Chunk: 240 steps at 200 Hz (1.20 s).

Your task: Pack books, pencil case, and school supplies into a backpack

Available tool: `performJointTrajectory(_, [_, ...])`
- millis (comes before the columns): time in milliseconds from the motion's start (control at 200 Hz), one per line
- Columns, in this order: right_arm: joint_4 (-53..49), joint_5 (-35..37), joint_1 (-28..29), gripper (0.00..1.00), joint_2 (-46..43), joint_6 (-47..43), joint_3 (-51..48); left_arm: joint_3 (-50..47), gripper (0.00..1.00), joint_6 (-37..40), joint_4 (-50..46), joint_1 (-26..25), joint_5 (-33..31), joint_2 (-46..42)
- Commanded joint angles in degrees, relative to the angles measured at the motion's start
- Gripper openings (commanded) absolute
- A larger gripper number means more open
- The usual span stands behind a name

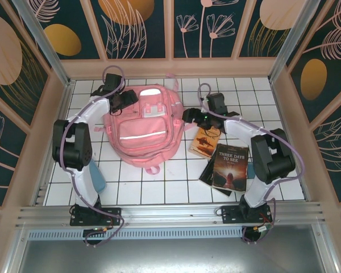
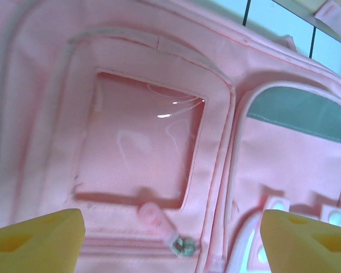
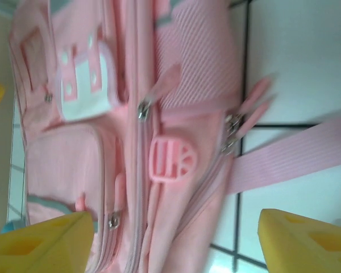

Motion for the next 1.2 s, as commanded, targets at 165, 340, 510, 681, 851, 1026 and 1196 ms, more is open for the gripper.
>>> performJointTrajectory(165, [-0.6,6.8,-2.3,0.98,-1.3,-3.1,-1.0,2.3,0.82,4.4,-19.8,-15.7,-21.2,-5.6])
performJointTrajectory(340, [1.0,7.4,-3.8,0.99,-1.3,-3.4,-1.6,3.7,0.78,1.3,-22.0,-24.2,-21.4,-4.8])
performJointTrajectory(510, [2.1,7.0,-6.4,0.99,-3.0,-3.0,-4.4,5.3,0.72,-1.1,-21.0,-31.0,-20.0,-1.2])
performJointTrajectory(681, [3.0,3.3,-9.9,0.99,-4.8,-2.5,-7.1,6.8,0.61,-1.9,-22.2,-34.2,-21.8,3.5])
performJointTrajectory(851, [2.8,1.8,-10.4,0.99,-5.4,-3.4,-8.0,5.4,0.51,-2.1,-22.9,-34.3,-23.9,5.5])
performJointTrajectory(1026, [3.5,0.9,-10.5,0.98,-4.9,-2.1,-8.4,5.6,0.49,2.8,-25.1,-34.4,-23.2,9.2])
performJointTrajectory(1196, [4.2,0.3,-10.6,0.97,-4.6,-0.7,-8.5,6.2,0.49,5.7,-28.3,-34.4,-26.8,10.5])
